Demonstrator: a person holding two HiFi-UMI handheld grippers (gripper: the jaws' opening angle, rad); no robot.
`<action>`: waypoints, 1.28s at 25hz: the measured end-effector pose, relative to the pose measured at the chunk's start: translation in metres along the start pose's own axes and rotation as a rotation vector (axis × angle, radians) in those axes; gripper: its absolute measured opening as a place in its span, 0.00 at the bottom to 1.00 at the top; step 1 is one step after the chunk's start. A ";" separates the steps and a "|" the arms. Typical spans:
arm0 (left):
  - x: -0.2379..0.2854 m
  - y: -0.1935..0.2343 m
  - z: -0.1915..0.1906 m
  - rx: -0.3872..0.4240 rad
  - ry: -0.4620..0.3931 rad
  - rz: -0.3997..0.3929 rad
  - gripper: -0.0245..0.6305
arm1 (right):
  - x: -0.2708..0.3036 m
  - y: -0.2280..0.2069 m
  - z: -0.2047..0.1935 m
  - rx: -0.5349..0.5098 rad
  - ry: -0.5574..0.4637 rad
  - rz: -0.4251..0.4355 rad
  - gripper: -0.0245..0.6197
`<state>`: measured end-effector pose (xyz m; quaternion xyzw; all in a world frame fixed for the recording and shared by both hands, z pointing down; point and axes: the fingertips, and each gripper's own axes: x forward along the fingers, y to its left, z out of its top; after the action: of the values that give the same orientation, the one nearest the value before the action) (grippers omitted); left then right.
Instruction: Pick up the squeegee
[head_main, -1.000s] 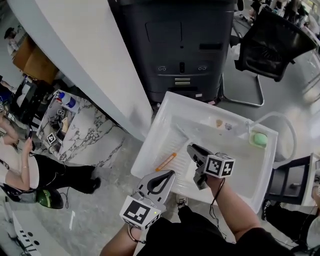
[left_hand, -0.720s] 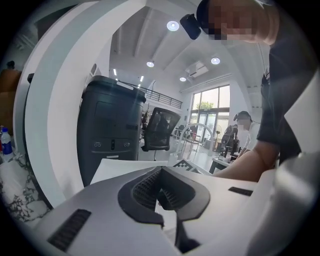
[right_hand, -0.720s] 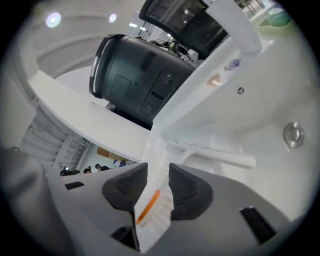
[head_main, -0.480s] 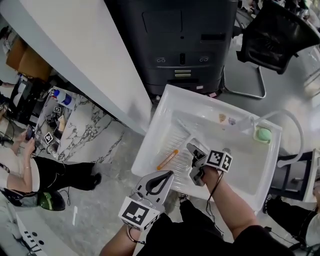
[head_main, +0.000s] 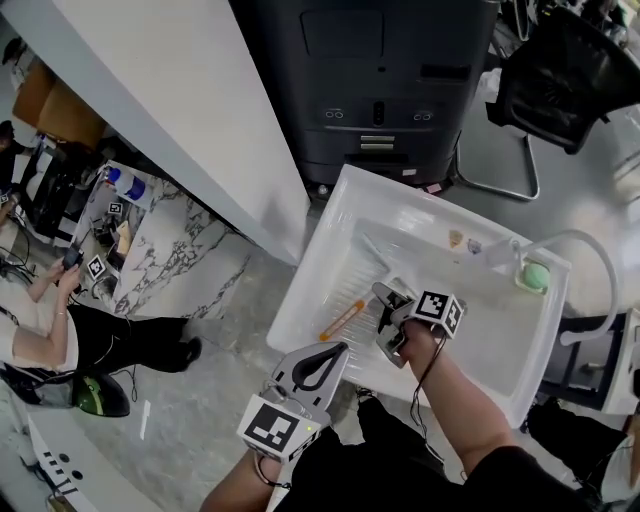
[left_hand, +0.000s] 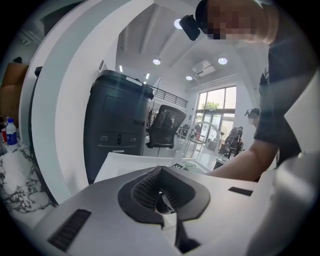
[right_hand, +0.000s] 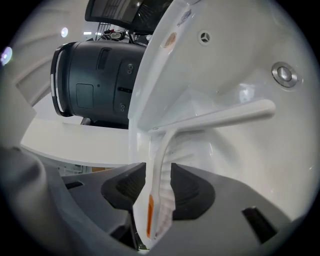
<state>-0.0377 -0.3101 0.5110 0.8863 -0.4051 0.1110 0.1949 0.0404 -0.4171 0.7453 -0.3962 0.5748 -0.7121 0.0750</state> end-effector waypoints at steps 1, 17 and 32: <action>0.000 0.001 0.000 -0.006 0.003 0.001 0.06 | 0.003 0.000 -0.001 0.007 0.006 -0.003 0.30; -0.015 0.004 -0.001 -0.010 0.005 0.002 0.06 | 0.012 0.015 -0.019 -0.043 0.049 0.068 0.13; -0.050 -0.018 0.014 0.076 -0.087 -0.054 0.06 | -0.043 0.097 -0.040 -0.389 -0.022 0.175 0.13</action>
<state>-0.0560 -0.2721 0.4764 0.9078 -0.3844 0.0824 0.1460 0.0091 -0.3943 0.6388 -0.3597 0.7328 -0.5740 0.0650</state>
